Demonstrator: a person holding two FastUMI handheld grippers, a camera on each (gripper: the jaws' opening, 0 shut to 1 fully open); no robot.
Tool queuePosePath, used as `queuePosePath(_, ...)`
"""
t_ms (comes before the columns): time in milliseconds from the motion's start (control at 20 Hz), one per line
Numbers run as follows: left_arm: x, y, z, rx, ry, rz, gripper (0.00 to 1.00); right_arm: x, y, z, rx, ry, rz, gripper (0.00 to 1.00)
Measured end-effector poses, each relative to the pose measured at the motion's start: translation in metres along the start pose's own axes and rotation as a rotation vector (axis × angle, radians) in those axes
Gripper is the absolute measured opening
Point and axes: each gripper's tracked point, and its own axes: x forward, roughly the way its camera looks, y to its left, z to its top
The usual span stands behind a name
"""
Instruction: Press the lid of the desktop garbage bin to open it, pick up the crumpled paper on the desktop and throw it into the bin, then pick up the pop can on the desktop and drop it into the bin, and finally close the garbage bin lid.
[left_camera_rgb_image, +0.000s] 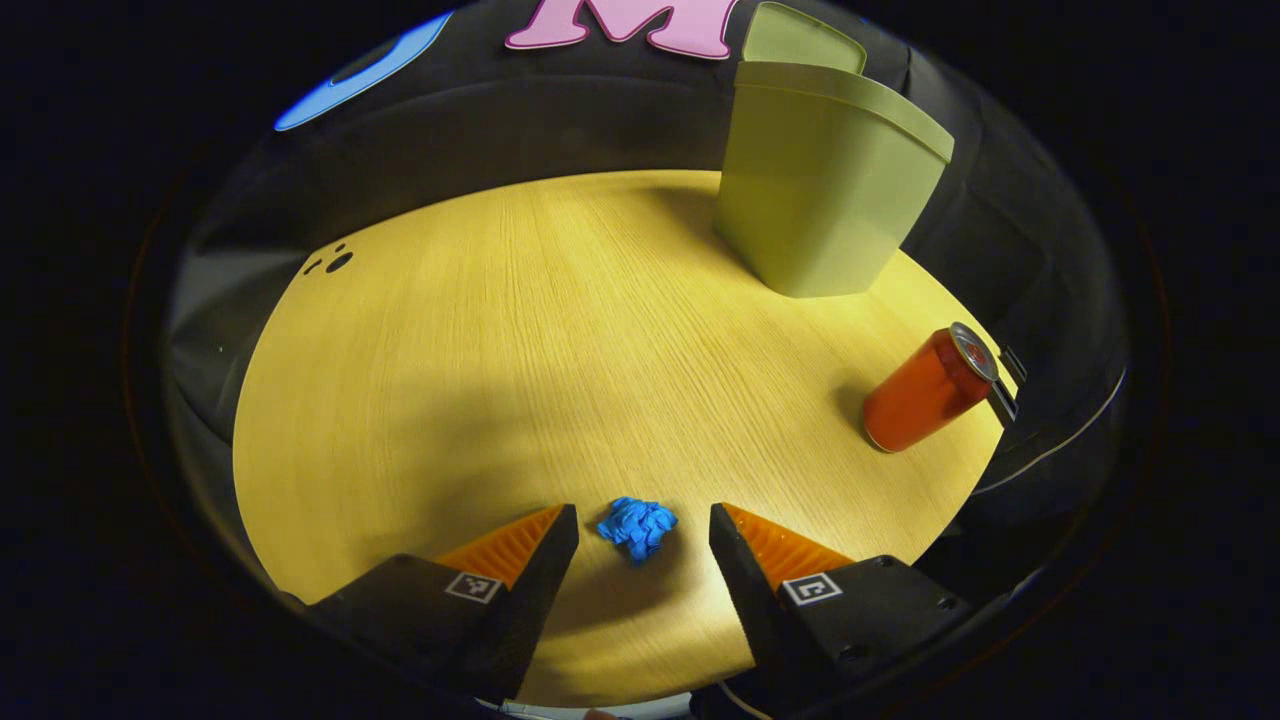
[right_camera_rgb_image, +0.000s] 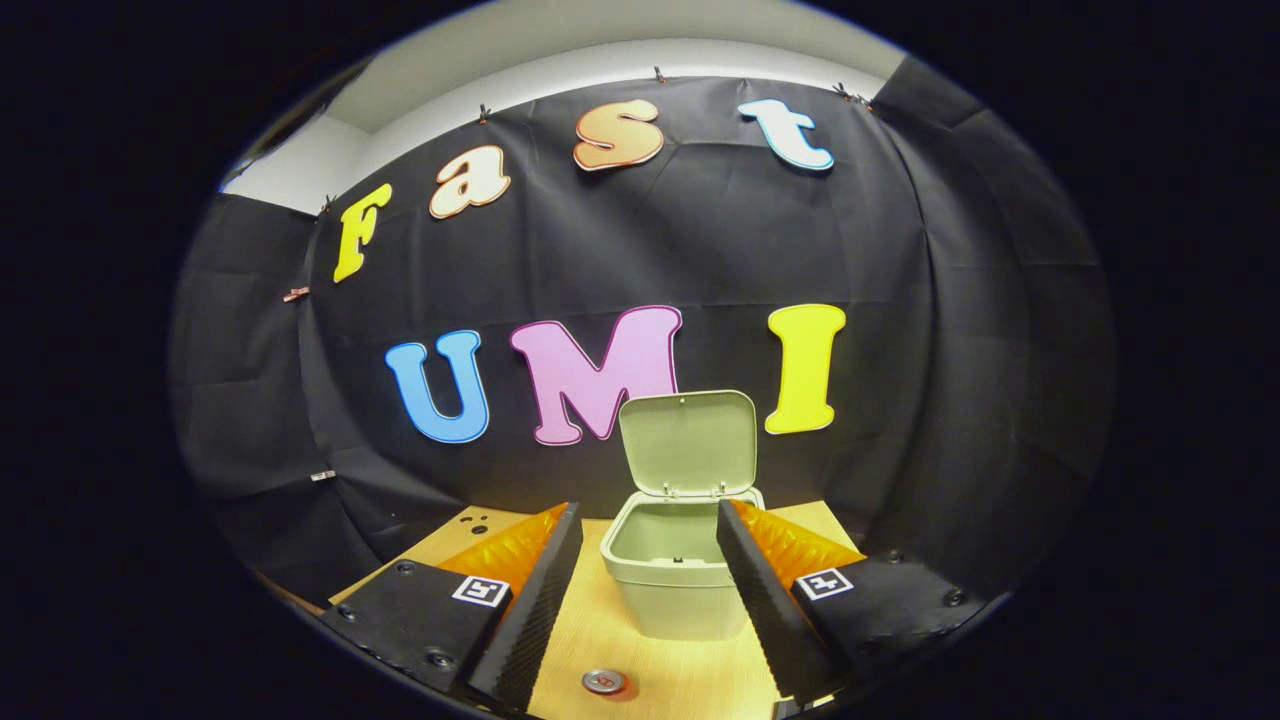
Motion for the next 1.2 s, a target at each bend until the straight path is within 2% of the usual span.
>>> queuePosePath(50, 0.003, 0.000, -0.001, 0.001, 0.005, 0.003, 0.85, 0.000, -0.002, 0.000, 0.001, 0.000, -0.003, 0.88)
queuePosePath(150, 0.007, -0.001, -0.006, 0.001, 0.024, 0.002, 0.74, -0.001, -0.004, -0.001, 0.006, 0.004, -0.009, 0.88)
queuePosePath(300, 0.009, -0.002, -0.009, 0.004, 0.036, -0.002, 0.53, 0.000, -0.006, -0.005, 0.012, 0.011, -0.012, 0.88)
queuePosePath(450, 0.009, -0.001, -0.005, 0.003, 0.028, 0.003, 0.40, 0.000, -0.006, -0.007, 0.018, 0.020, -0.013, 0.88)
queuePosePath(600, 0.002, 0.000, 0.005, -0.005, 0.005, 0.010, 0.38, 0.000, -0.007, -0.012, 0.023, 0.026, -0.013, 0.88)
queuePosePath(700, -0.009, -0.002, 0.021, -0.004, -0.036, 0.005, 0.34, 0.000, -0.009, -0.015, 0.021, 0.028, -0.018, 0.88)
queuePosePath(800, -0.024, -0.006, 0.044, 0.005, -0.097, -0.009, 0.34, 0.000, -0.012, -0.019, 0.022, 0.034, -0.025, 0.88)
queuePosePath(1200, -0.115, -0.042, 0.188, 0.010, -0.475, -0.107, 0.35, -0.002, -0.015, -0.046, 0.007, 0.092, -0.048, 0.89)
